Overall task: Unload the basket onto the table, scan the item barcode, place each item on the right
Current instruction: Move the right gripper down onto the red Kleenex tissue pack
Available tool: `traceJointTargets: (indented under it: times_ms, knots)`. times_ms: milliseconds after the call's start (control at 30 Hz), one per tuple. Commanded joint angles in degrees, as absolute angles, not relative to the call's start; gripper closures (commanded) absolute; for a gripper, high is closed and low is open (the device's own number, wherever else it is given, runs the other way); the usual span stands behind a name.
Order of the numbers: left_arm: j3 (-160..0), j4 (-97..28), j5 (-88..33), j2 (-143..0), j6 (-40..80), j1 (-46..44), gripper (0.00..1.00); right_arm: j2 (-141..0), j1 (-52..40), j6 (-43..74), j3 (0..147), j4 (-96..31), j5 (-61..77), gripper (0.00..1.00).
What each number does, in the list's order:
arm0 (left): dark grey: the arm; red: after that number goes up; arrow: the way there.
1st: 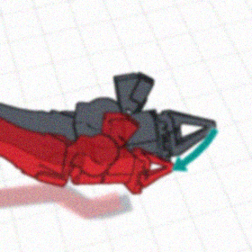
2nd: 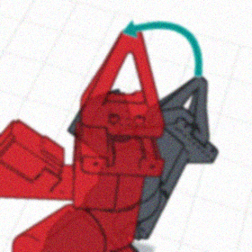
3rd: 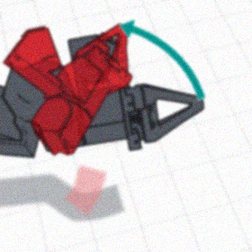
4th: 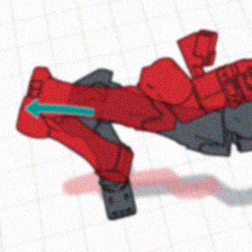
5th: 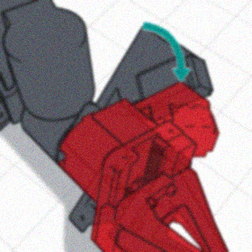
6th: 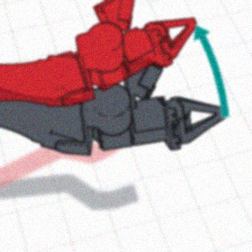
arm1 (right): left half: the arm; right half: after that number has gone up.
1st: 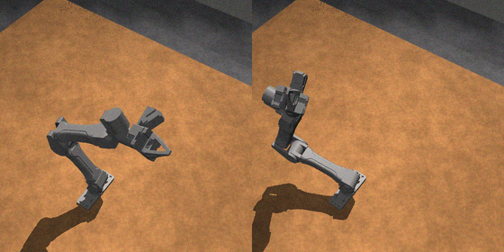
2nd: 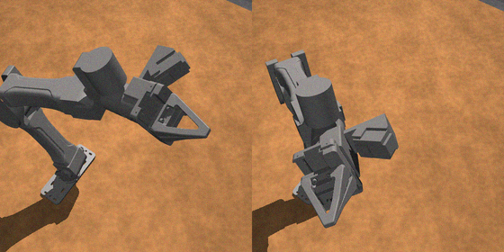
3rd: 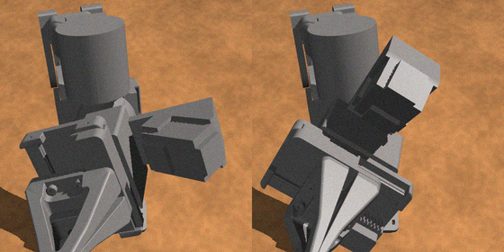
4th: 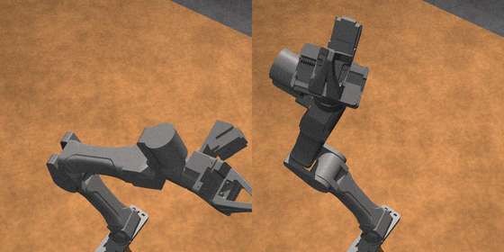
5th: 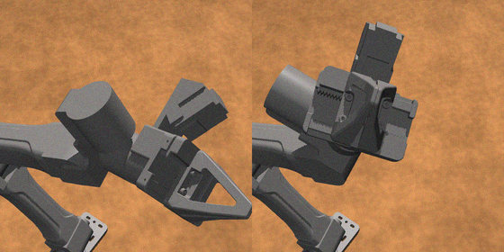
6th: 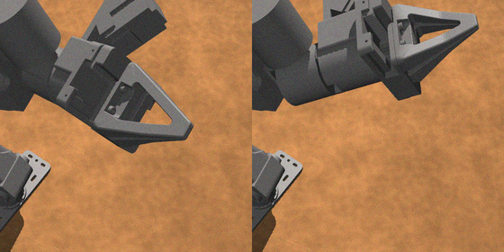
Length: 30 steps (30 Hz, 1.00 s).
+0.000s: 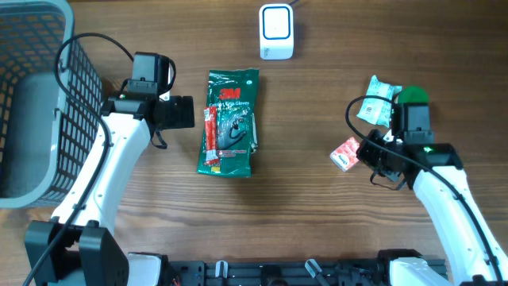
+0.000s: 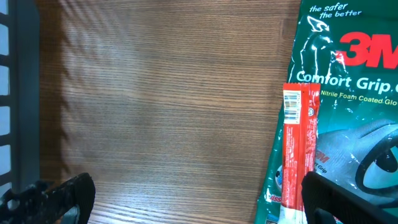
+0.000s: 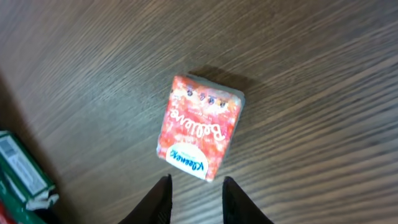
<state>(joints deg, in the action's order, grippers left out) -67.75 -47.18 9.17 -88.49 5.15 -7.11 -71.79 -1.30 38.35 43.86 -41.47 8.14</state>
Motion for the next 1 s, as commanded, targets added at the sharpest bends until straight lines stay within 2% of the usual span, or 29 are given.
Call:
traceJointTargets:
  times_ms: [0, 200, 633, 800, 967]
  knots:
    - [-67.4, -47.2, 9.5, -88.2, 4.7, -6.9, 0.0, -72.7, -1.2, 40.7, 40.8, -38.7, 8.6, 0.73]
    - [-67.4, -47.2, 9.5, -88.2, 4.7, -6.9, 0.0, -75.1, -1.2, 41.0, 37.8, -32.8, 8.1, 0.75]
    - [-67.4, -47.2, 9.5, -88.2, 4.7, -6.9, 0.0, -86.6, -1.2, 41.1, 37.7, -28.9, 8.2, 0.79]
    - [-67.4, -47.2, 9.5, -88.2, 4.7, -6.9, 0.0, -87.5, -1.2, 40.9, 38.1, -27.5, 10.5, 0.84]
    - [-67.4, -47.2, 9.5, -88.2, 4.7, -6.9, 0.0, -84.6, -1.2, 40.6, 39.9, -27.5, 13.8, 0.75]
